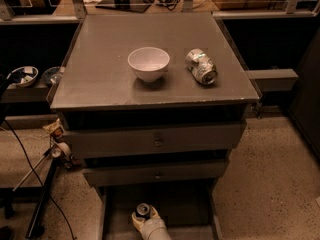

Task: Place pepsi can into bottom drawer

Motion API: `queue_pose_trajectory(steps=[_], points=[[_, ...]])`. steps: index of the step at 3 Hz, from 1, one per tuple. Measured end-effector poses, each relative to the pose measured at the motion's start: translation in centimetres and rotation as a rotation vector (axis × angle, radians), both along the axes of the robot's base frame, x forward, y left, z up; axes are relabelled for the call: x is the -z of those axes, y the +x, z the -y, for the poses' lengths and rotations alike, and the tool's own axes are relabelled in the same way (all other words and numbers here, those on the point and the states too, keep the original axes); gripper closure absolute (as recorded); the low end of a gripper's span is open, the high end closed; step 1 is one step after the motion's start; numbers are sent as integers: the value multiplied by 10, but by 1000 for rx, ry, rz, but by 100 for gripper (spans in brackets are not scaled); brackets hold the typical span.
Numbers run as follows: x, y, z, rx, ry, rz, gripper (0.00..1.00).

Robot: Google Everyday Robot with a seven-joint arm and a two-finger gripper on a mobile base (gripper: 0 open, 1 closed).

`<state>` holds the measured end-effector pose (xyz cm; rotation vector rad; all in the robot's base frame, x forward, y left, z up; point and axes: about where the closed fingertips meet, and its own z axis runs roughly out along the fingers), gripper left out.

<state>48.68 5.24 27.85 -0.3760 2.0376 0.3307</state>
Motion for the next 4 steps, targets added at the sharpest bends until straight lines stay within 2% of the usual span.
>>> queue_pose_trajectory(steps=[1, 2, 3, 4], points=[[0, 0, 0, -1, 1, -1, 100], [6, 6, 0, 29, 9, -4, 100], [25, 24, -5, 88, 25, -21, 100], [25, 24, -5, 89, 25, -22, 100]])
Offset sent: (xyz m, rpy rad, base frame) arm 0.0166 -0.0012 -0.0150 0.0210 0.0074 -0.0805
